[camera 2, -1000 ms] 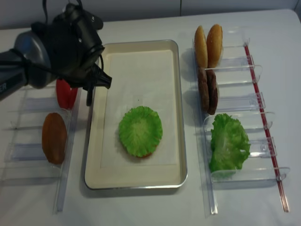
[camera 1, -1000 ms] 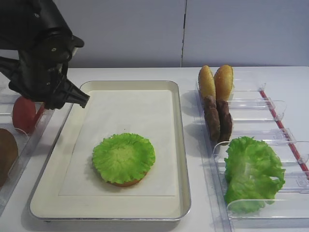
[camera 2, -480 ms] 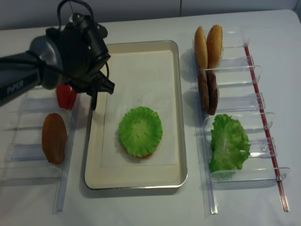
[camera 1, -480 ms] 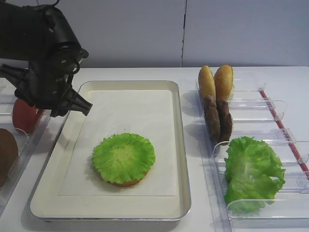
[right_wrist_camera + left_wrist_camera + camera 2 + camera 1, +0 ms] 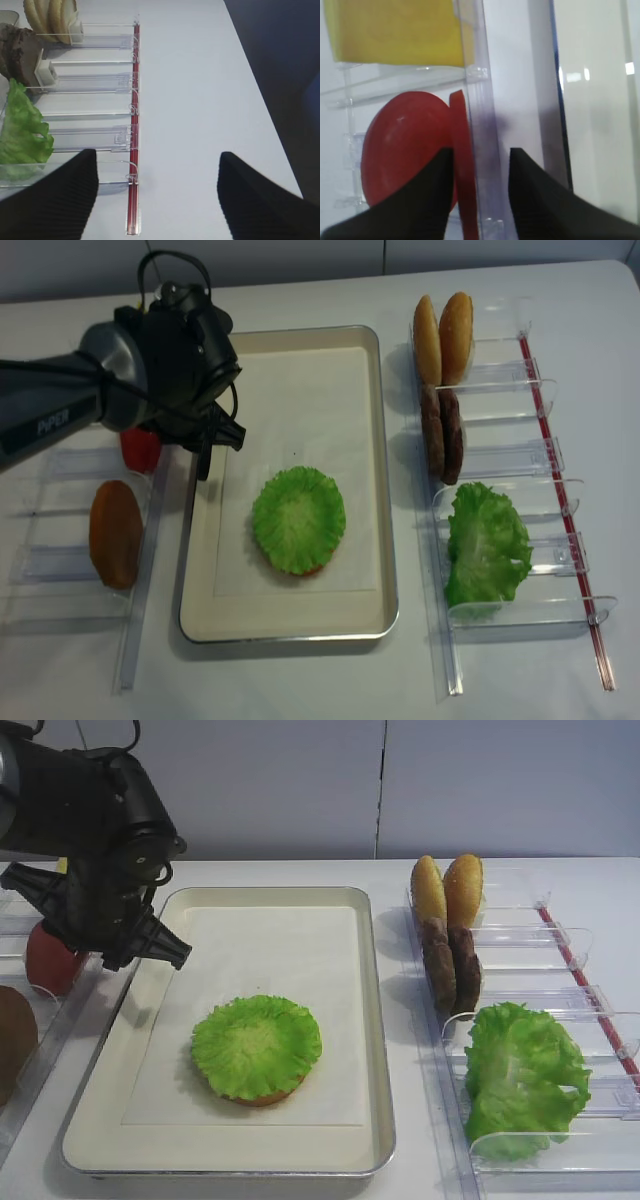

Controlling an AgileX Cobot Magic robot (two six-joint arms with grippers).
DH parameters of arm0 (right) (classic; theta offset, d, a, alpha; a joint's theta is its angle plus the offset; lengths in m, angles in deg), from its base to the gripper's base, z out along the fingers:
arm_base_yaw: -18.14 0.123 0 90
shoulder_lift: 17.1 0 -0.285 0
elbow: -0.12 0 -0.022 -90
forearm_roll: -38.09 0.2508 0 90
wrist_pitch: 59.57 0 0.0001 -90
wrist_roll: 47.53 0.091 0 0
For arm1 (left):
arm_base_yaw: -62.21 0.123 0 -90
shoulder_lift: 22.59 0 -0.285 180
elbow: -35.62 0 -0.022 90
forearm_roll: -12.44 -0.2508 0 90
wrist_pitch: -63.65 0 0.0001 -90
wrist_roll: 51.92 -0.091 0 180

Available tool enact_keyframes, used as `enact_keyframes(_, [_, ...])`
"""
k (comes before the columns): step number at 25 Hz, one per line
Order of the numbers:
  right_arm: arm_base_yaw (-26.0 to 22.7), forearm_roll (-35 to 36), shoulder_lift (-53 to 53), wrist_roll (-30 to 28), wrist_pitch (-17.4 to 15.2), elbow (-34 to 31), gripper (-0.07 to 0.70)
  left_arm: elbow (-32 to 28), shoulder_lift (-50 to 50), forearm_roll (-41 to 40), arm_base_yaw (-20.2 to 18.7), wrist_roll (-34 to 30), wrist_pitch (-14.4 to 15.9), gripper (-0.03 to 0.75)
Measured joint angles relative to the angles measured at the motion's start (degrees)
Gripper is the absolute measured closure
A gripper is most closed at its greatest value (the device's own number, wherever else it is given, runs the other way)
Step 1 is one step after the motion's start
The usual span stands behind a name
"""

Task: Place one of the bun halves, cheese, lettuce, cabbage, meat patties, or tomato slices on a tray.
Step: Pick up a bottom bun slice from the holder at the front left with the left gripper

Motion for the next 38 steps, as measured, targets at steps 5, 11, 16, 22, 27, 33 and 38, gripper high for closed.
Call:
enact_keyframes(5, [0.00,0.00,0.00,0.00,0.00,0.00,0.108,0.04,0.00,-1.89,0.00,1.83,1.19,0.489])
enact_keyframes(11, [0.00,0.00,0.00,0.00,0.00,0.00,0.108,0.46,0.00,-3.14,0.00,2.78,3.17,0.564])
enact_keyframes(16, [0.00,0.00,0.00,0.00,0.00,0.00,0.108,0.49,0.00,-3.14,0.00,2.82,3.20,0.629])
enact_keyframes(22, [0.00,0.00,0.00,0.00,0.00,0.00,0.108,0.59,0.00,-2.94,0.00,2.82,3.20,0.643])
enact_keyframes(27, [0.00,0.00,0.00,0.00,0.00,0.00,0.108,0.59,0.00,-2.91,0.00,2.91,3.55,0.643])
enact_keyframes(33, [0.00,0.00,0.00,0.00,0.00,0.00,0.108,0.59,-0.13,-2.67,-0.70,2.91,6.18,0.643])
enact_keyframes(38, [0.00,0.00,0.00,0.00,0.00,0.00,0.108,0.59,-3.37,-2.09,-3.15,2.91,6.99,0.643])
